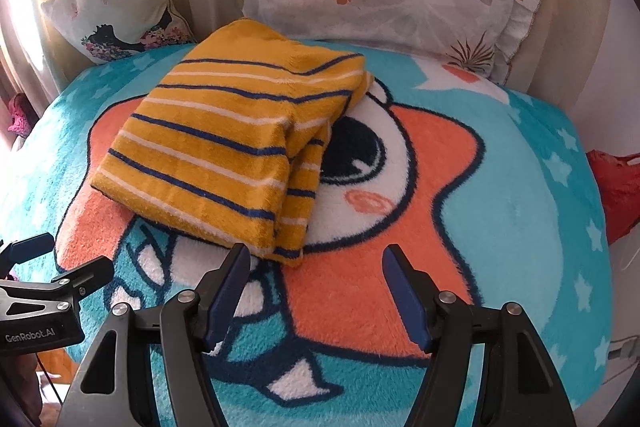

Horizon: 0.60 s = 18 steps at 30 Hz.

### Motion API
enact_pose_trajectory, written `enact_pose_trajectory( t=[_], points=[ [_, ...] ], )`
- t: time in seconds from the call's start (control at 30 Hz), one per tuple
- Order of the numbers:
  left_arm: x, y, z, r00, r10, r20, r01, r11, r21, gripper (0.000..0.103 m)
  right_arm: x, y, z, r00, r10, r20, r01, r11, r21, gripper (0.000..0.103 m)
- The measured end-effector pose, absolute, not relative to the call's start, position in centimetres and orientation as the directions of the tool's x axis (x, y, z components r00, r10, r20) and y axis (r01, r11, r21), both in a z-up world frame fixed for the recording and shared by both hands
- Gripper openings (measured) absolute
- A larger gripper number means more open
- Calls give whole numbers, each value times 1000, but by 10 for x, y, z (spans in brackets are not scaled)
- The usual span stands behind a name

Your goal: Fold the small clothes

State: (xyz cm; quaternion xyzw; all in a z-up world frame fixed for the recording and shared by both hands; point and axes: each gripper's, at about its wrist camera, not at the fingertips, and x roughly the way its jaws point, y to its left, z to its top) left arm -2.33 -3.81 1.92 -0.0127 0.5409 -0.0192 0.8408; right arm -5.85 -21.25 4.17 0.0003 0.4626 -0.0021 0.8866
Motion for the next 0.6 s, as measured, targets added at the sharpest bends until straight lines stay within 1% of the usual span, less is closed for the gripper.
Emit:
enact_pose_trajectory(
  t=[0.6],
  points=[
    [-26, -42, 15, 406, -36, -913, 18, 999, -31, 103, -64, -215, 41, 571, -19, -820, 15, 1000, -13, 76]
  ],
)
